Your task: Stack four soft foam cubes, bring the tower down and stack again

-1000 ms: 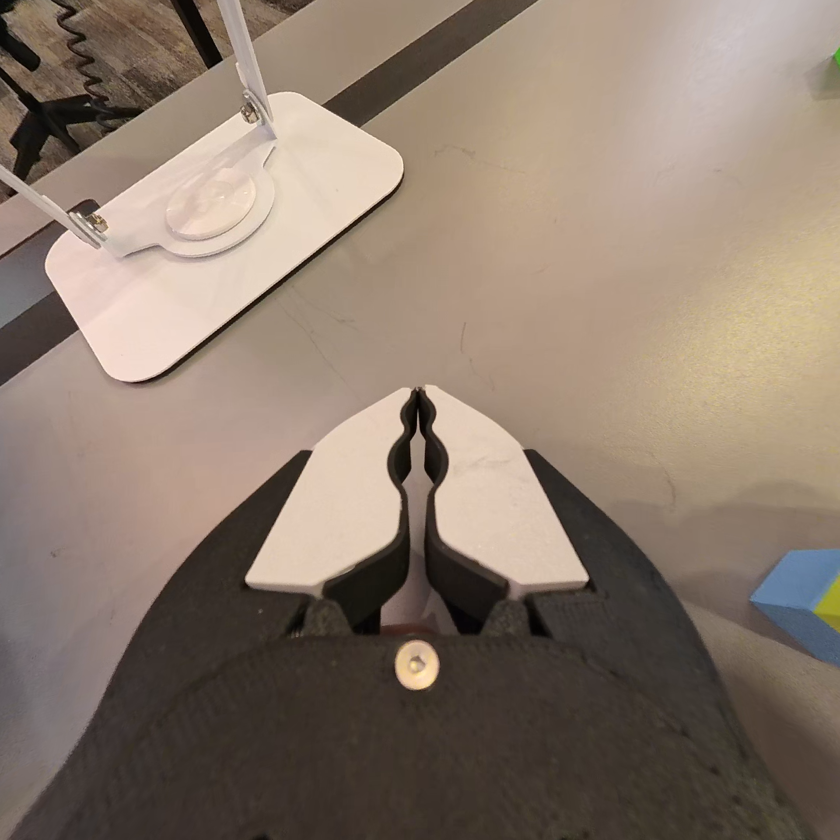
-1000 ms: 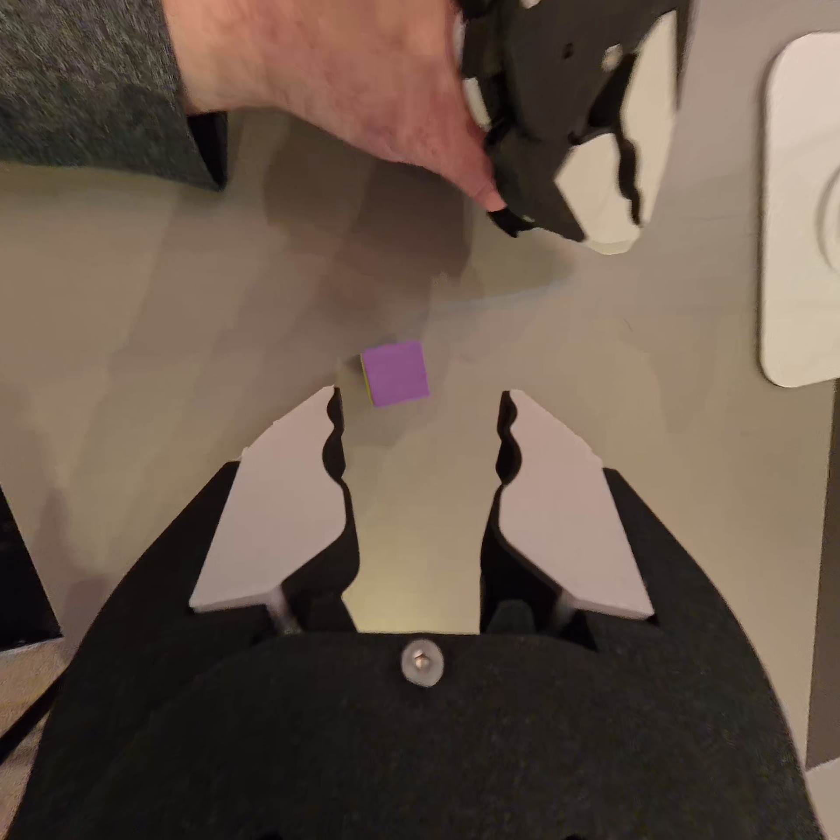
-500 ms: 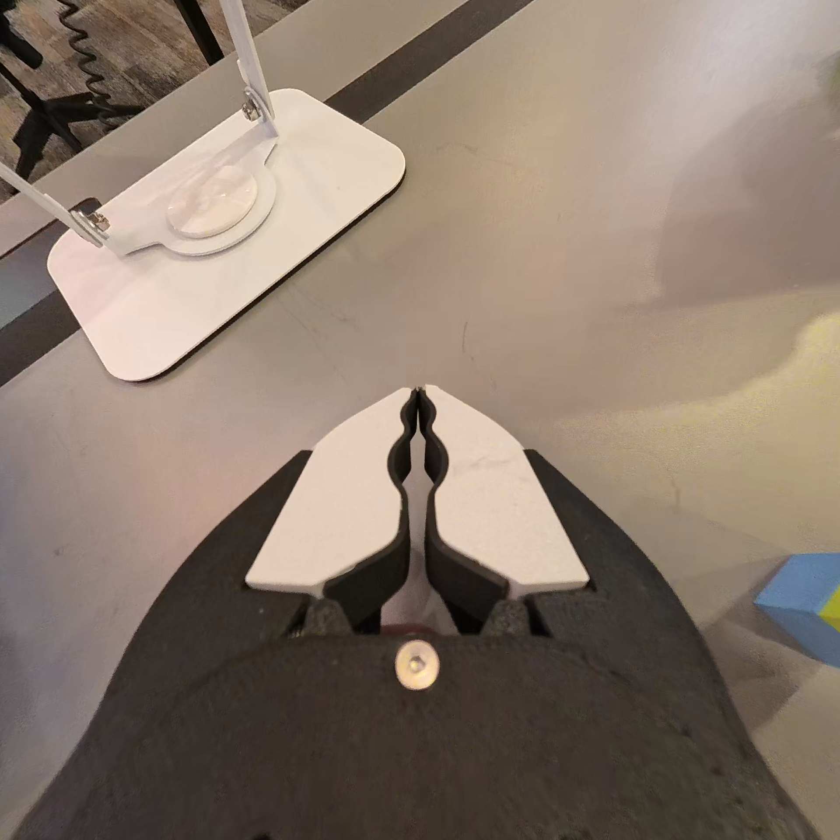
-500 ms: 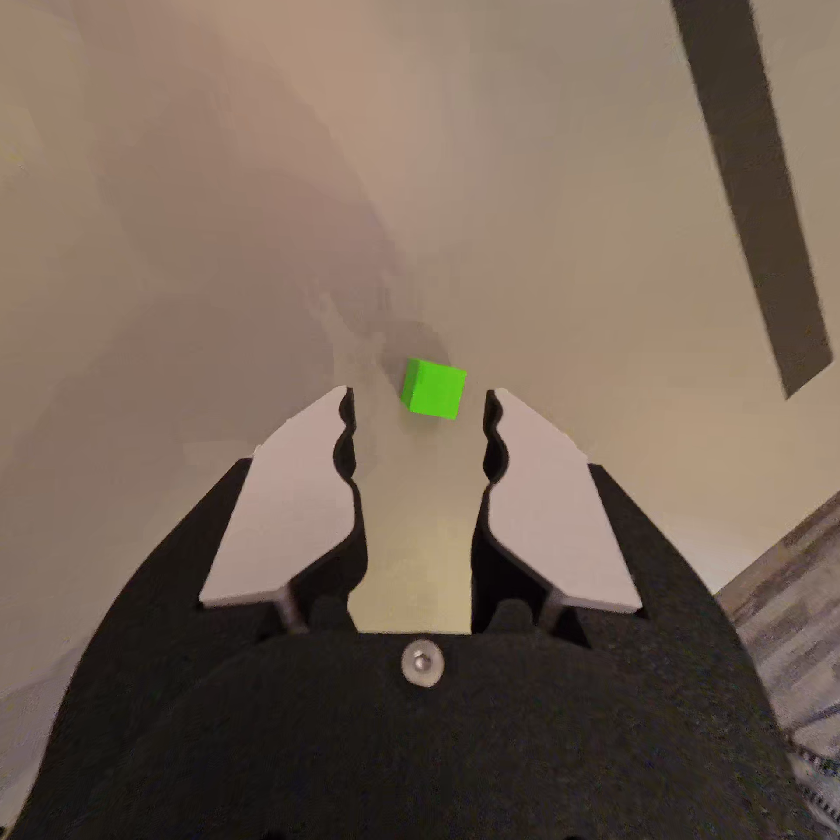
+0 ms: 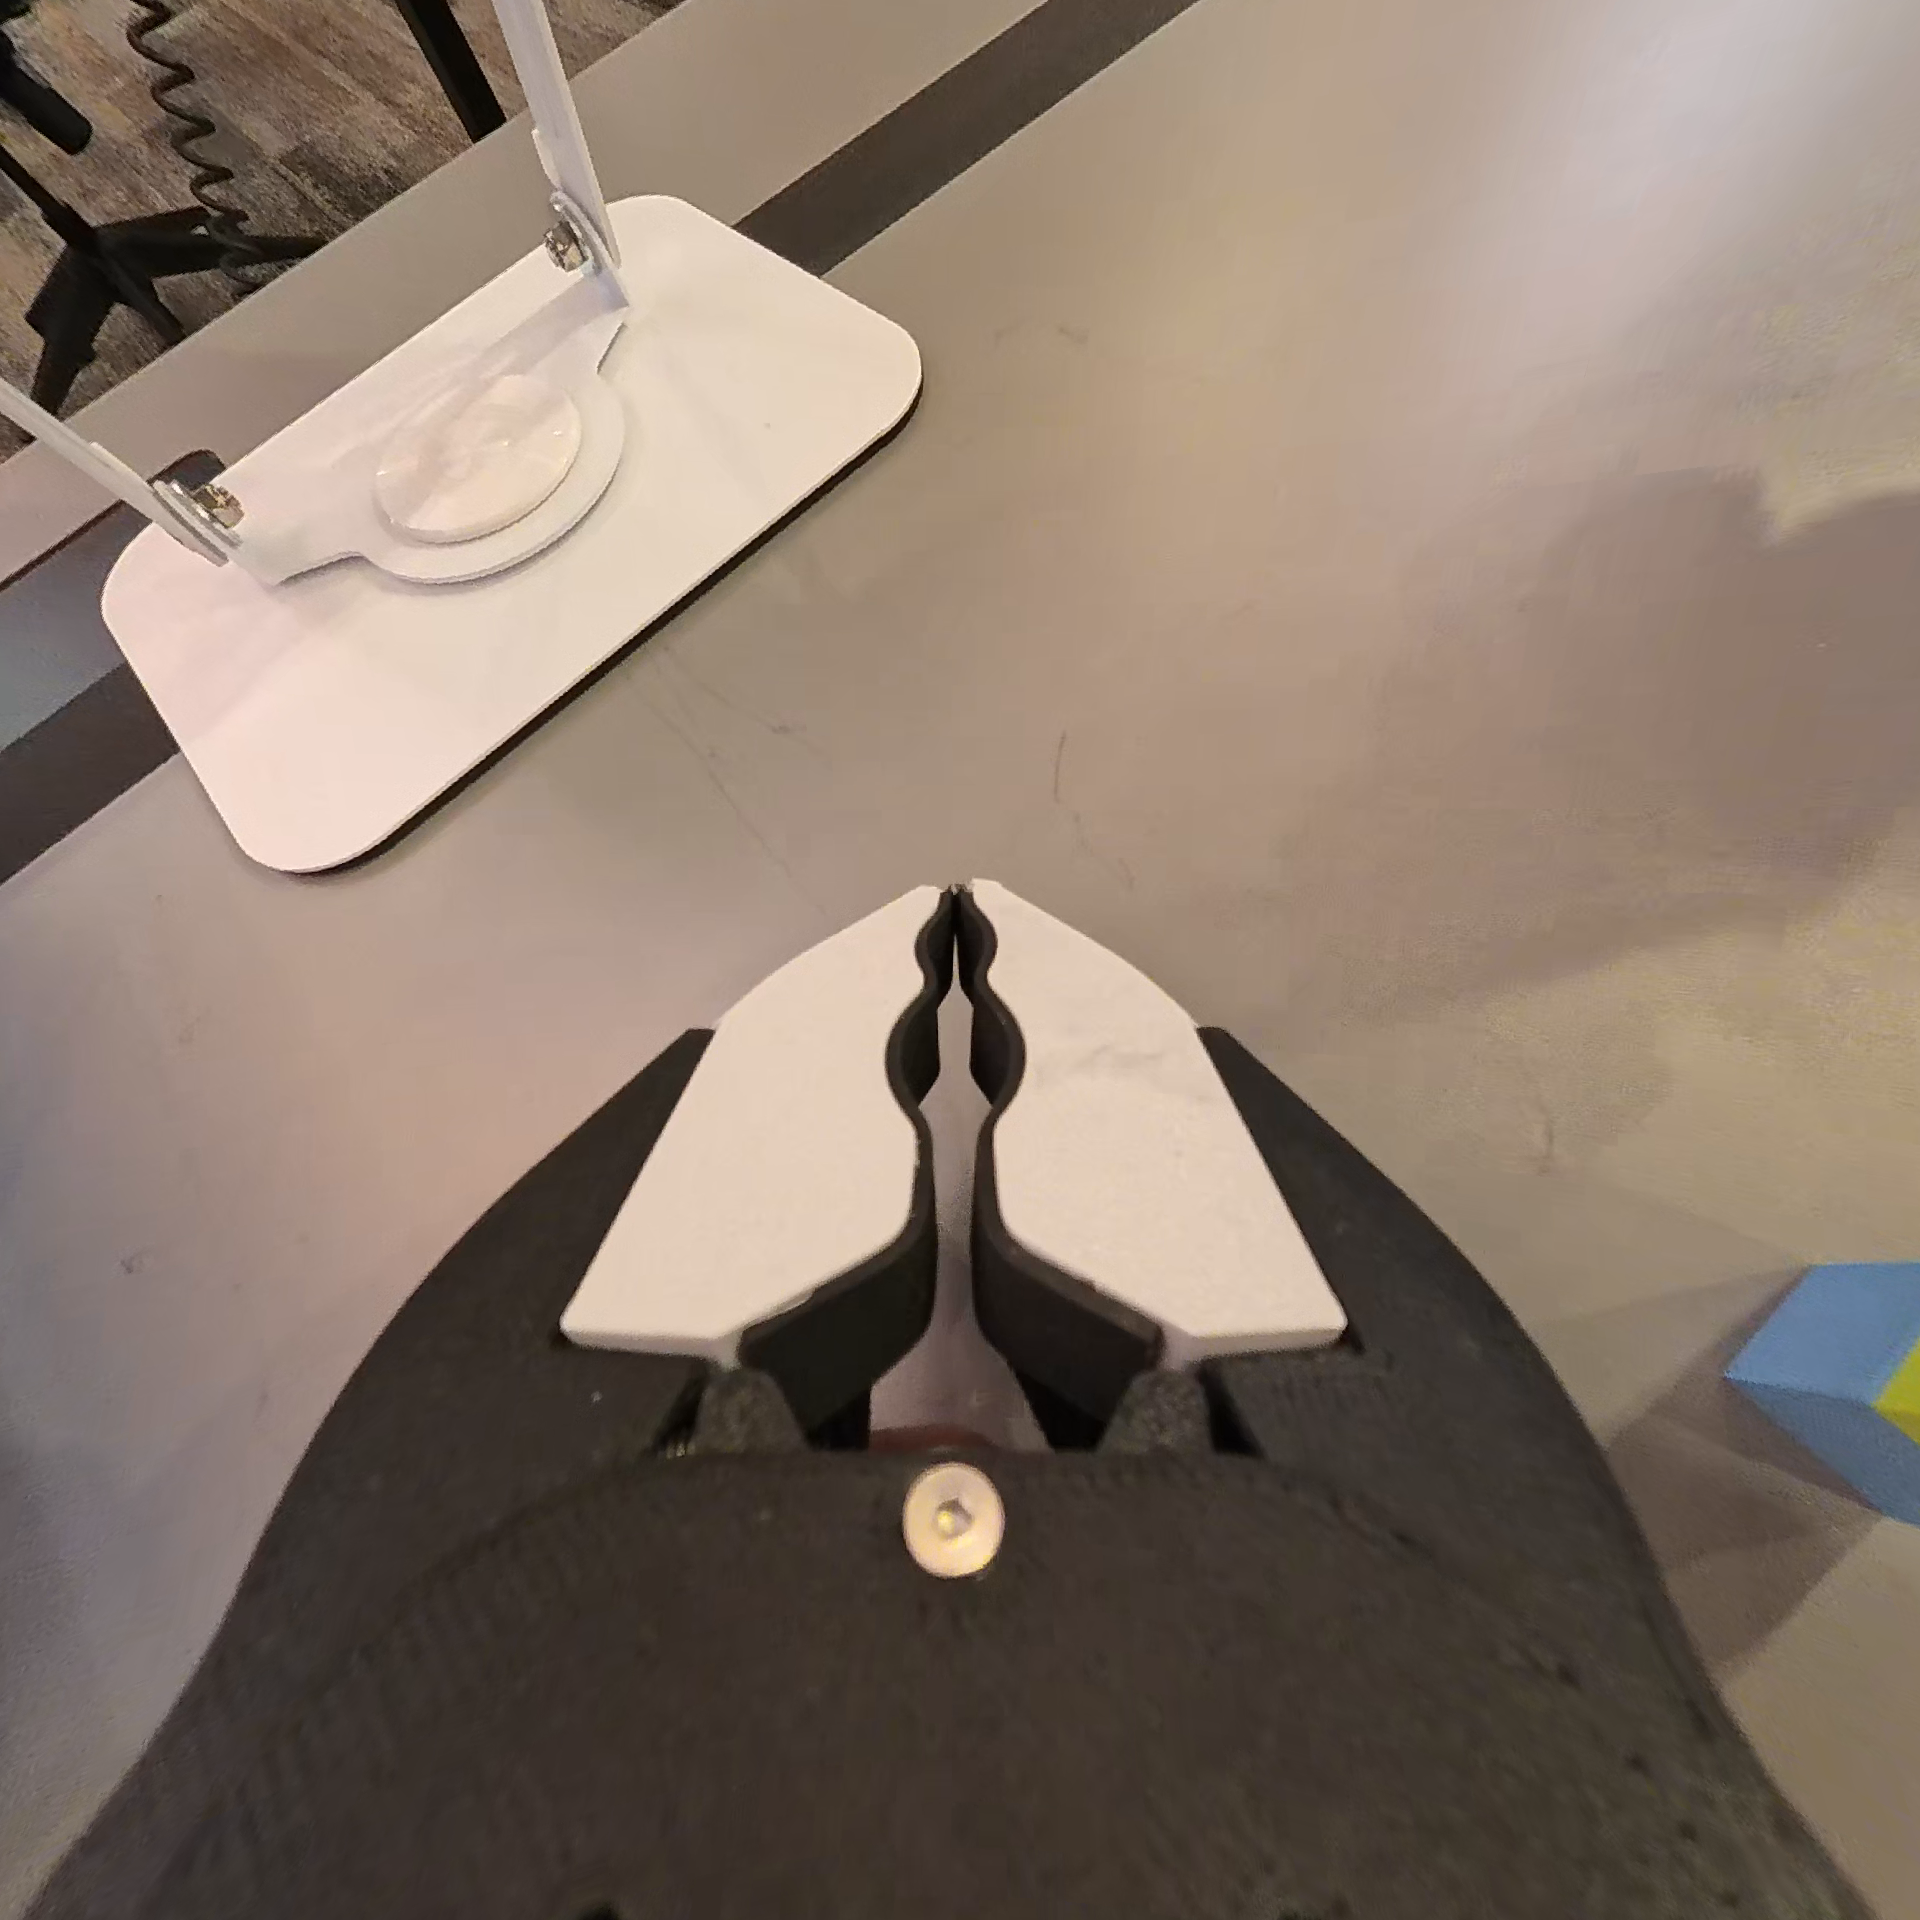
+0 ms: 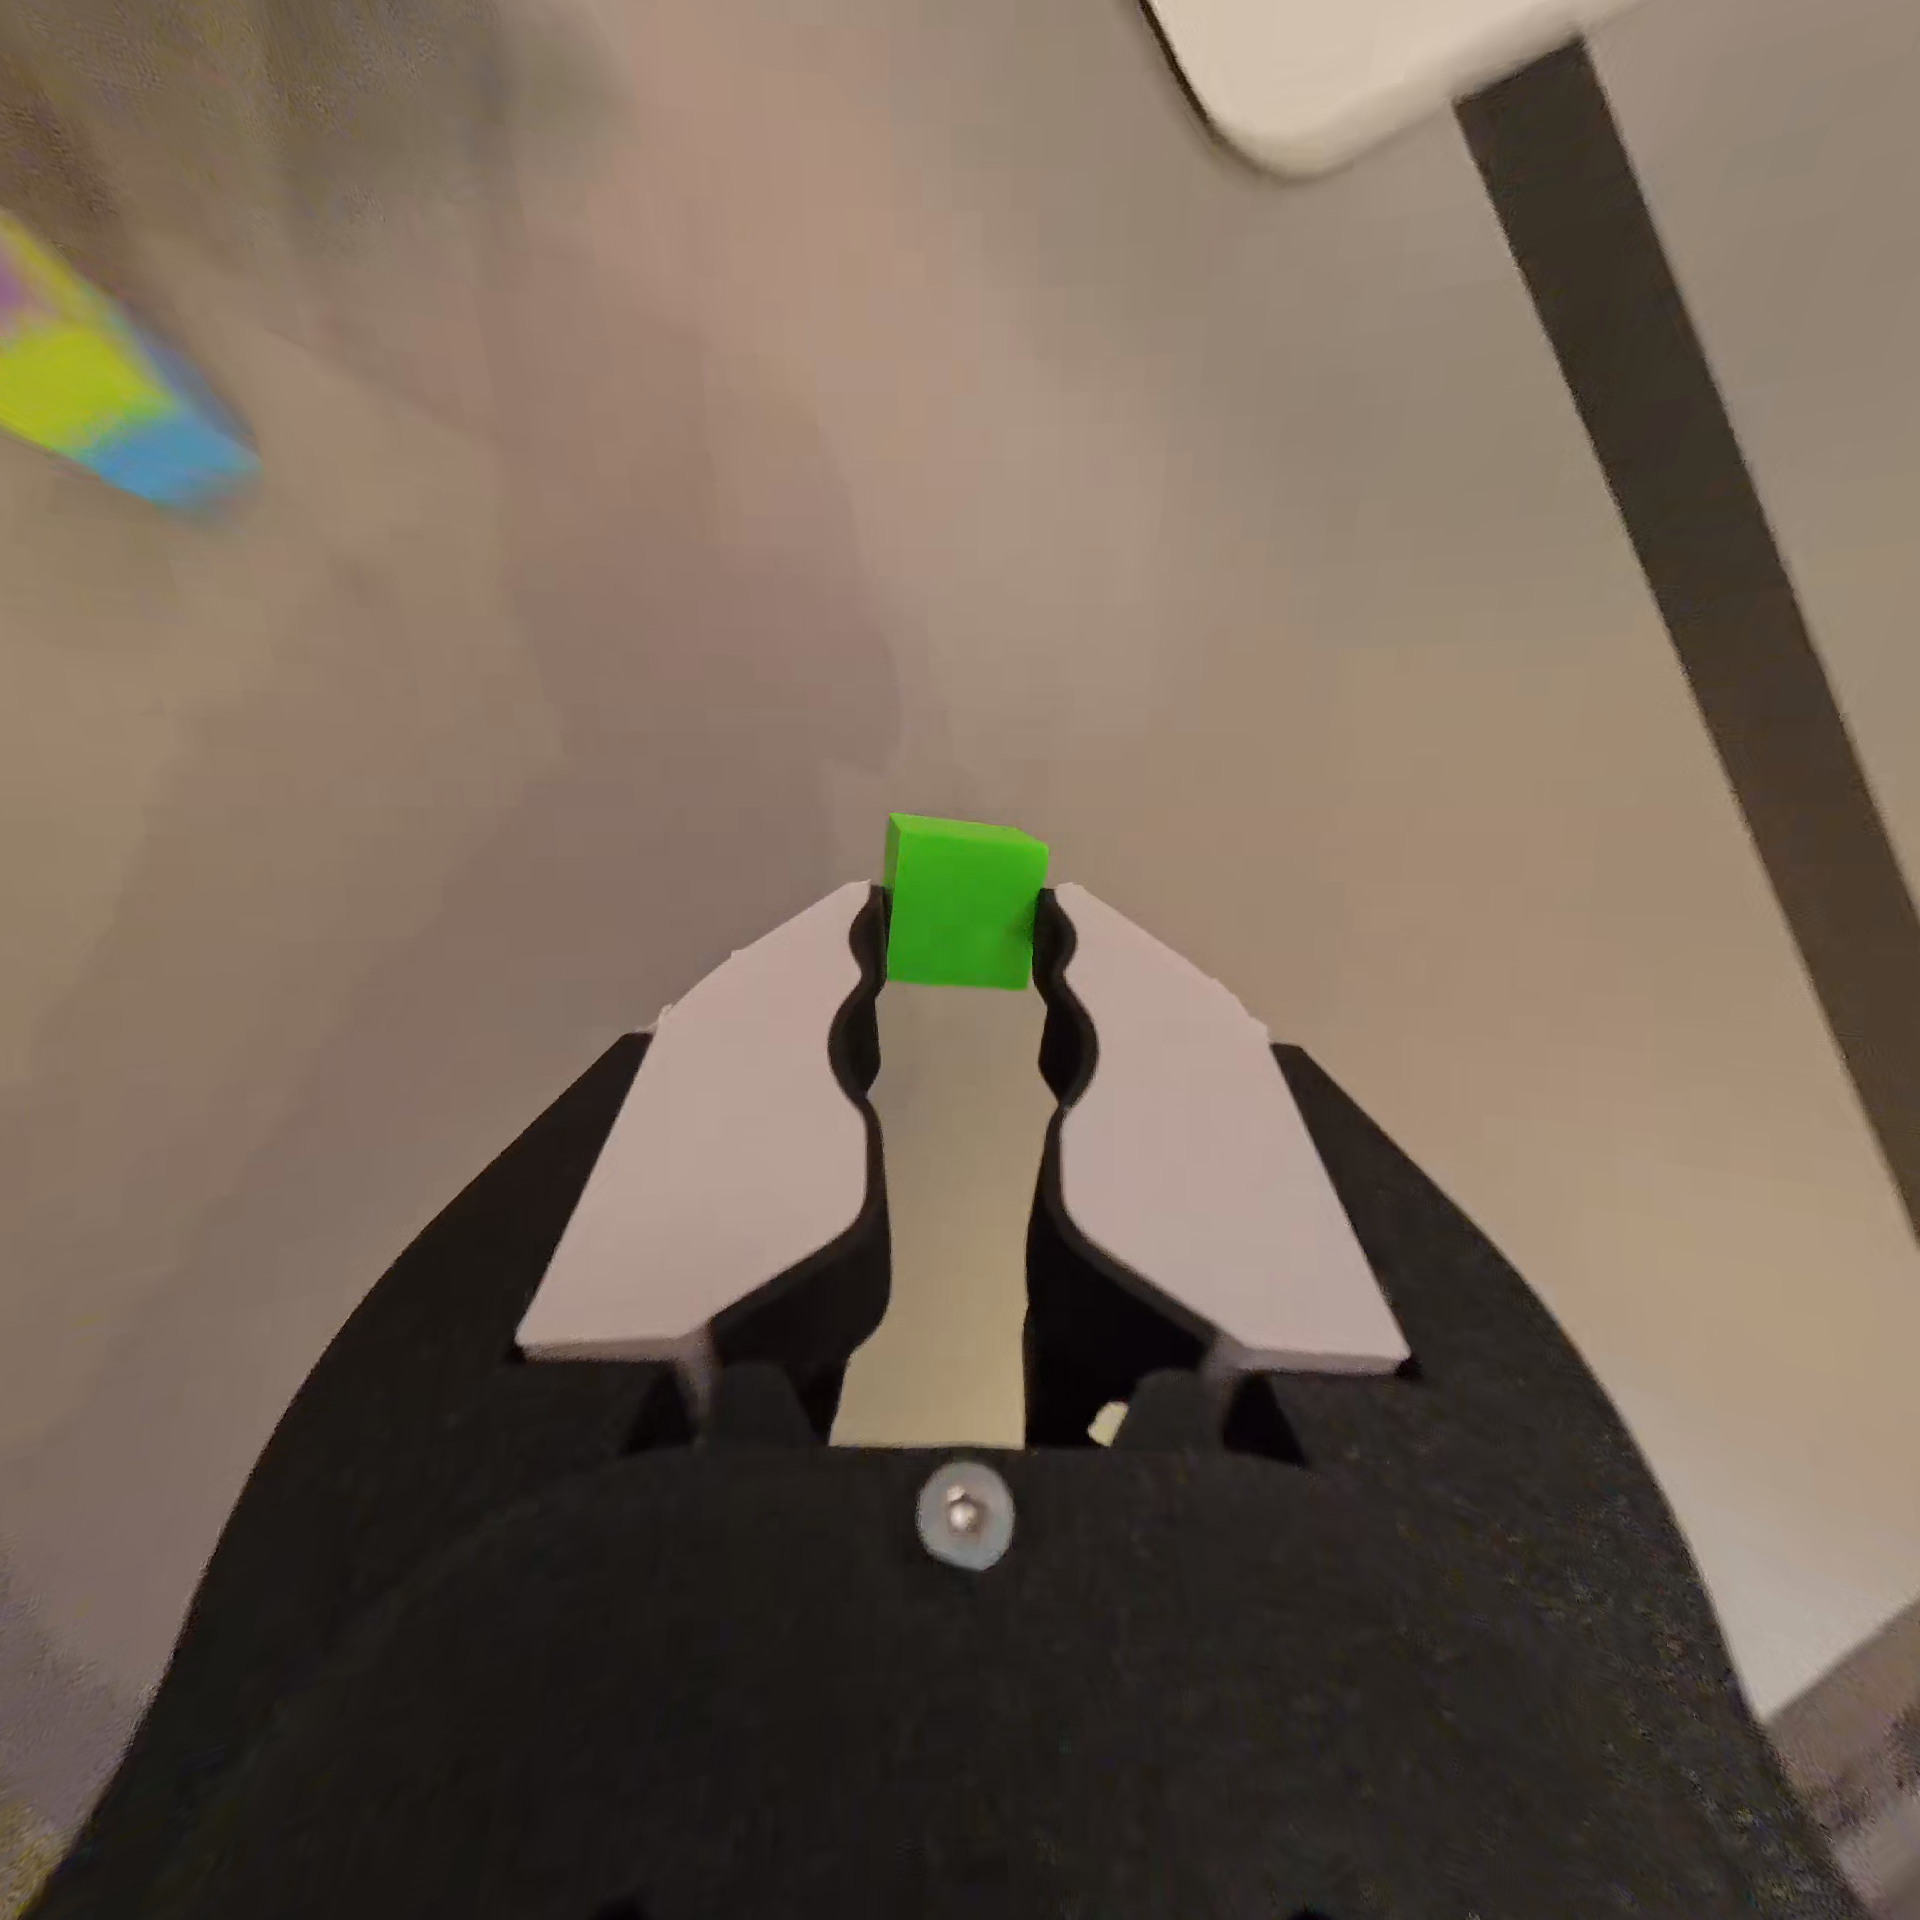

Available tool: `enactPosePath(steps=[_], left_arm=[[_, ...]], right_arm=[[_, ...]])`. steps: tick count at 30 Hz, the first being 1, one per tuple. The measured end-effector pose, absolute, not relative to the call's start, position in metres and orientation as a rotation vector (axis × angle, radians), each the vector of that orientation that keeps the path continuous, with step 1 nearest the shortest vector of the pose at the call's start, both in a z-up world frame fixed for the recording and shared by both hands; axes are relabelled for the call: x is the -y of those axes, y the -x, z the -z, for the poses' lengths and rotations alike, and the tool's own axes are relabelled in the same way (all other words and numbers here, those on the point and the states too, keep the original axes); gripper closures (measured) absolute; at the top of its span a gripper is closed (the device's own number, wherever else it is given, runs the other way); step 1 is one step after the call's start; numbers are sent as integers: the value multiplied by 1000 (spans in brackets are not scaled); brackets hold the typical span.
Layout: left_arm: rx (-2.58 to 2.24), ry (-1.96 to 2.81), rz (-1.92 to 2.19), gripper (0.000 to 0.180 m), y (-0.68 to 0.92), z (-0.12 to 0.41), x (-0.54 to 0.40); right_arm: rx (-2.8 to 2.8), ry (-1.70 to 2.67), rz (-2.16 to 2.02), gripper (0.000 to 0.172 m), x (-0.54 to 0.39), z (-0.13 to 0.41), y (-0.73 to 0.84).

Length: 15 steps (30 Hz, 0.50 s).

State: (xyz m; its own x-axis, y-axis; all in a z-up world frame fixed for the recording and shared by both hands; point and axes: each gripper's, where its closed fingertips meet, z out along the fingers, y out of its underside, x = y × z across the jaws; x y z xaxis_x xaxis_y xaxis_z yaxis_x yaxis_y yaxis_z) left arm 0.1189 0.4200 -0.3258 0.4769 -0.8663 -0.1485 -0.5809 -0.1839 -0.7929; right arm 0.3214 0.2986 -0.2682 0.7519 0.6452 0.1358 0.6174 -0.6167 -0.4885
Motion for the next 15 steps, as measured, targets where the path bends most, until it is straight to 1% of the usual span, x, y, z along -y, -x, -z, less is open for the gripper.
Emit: enactPosePath(steps=[1, 4, 7, 15], left_arm=[[-1209, 1880, 427, 180, -119, 326, -420], [-1201, 1879, 436, 180, -118, 325, -420], [-1189, 1878, 451, 180, -118, 323, -421], [-1192, 1877, 454, 180, -118, 323, -420]], right_arm=[[1018, 2386, -112, 145, -295, 256, -294], [1227, 2263, -213, 145, -281, 229, -216], [1404, 2204, -227, 145, -269, 223, -166], [1589, 2203, -191, 145, -263, 242, -119]])
